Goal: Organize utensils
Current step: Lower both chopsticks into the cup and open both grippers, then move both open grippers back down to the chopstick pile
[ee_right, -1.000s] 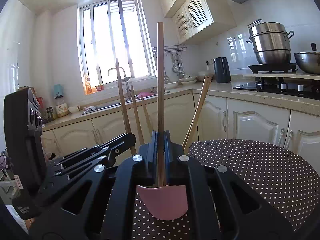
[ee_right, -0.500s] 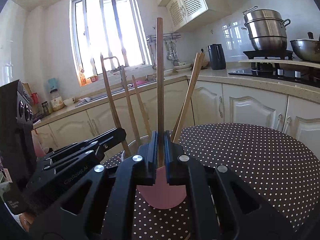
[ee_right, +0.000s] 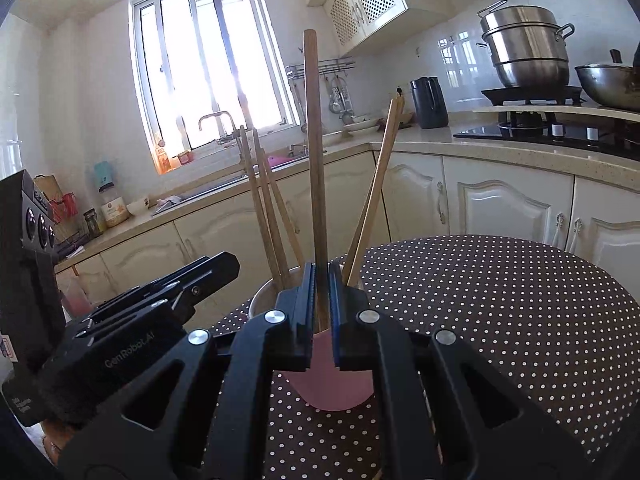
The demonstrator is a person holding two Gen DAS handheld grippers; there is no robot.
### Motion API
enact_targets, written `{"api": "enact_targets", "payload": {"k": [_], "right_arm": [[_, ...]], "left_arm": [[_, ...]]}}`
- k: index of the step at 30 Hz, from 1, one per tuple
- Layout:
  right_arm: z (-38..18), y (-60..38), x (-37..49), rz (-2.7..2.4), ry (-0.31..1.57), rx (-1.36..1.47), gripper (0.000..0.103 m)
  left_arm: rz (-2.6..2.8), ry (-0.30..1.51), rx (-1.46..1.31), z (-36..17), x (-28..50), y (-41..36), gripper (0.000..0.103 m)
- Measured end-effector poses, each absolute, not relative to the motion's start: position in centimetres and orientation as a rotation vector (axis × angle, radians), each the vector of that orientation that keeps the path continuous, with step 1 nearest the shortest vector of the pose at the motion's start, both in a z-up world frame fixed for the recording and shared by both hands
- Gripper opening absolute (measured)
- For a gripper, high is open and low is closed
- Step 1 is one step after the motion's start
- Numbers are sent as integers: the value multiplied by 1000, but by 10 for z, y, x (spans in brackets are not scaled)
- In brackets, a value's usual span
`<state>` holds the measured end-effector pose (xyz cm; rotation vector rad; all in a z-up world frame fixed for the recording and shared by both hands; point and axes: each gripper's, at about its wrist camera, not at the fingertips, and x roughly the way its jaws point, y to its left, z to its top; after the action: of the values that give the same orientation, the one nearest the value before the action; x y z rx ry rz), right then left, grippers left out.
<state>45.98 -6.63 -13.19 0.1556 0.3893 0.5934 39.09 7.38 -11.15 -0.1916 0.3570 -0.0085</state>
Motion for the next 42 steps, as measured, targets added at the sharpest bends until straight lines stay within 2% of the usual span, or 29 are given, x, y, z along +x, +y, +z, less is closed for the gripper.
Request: {"api": "enact_targets", "payload": {"k": [2, 4, 5, 6, 26, 35, 42], "right_arm": [[-129, -66, 458, 588, 392, 159, 10], [-125, -66, 455, 582, 389, 159, 18], [-124, -66, 454, 574, 390, 156, 32], [-122, -66, 453, 563, 387, 154, 52], [-80, -86, 399, 539, 341, 134, 53], [-80, -104, 378, 531, 361, 141, 54], [-88, -114, 369, 524, 403, 126, 54]], "left_arm": [[-5, 353, -192, -109, 386, 75, 30], [1, 346, -190, -106, 382, 75, 34], [7, 342, -188, -105, 379, 75, 36], [8, 342, -189, -103, 377, 76, 38], [-4, 325, -138, -66, 322, 56, 50], [-11, 352, -106, -67, 303, 33, 53], [-22, 390, -78, -76, 296, 24, 59]]}}
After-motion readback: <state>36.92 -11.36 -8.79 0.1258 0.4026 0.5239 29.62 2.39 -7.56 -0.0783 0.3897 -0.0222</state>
